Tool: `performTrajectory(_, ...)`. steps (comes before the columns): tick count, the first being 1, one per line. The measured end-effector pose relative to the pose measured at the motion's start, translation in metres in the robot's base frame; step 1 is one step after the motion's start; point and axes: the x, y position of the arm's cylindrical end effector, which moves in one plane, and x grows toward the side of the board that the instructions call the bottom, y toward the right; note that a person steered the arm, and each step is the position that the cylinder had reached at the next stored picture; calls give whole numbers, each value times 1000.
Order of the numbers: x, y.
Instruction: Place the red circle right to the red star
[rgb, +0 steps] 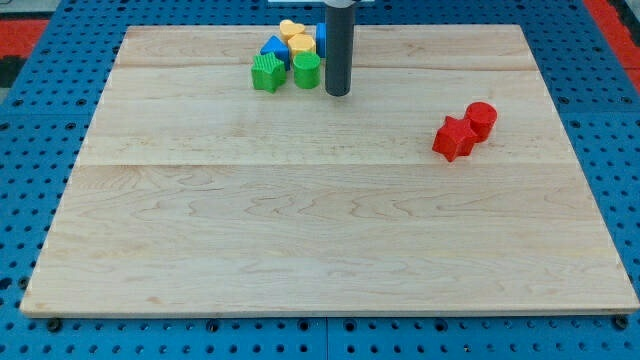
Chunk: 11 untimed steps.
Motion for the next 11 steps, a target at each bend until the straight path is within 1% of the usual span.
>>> performTrajectory(1,0,0)
performTrajectory(2,0,33)
performTrajectory(3,17,109)
performTrajectory(4,43,117)
performTrajectory(5,48,126)
performTrajectory(6,35,148)
performTrajectory(7,35,193)
performTrajectory(8,46,209)
performTrajectory(9,71,219)
performTrajectory(11,92,236)
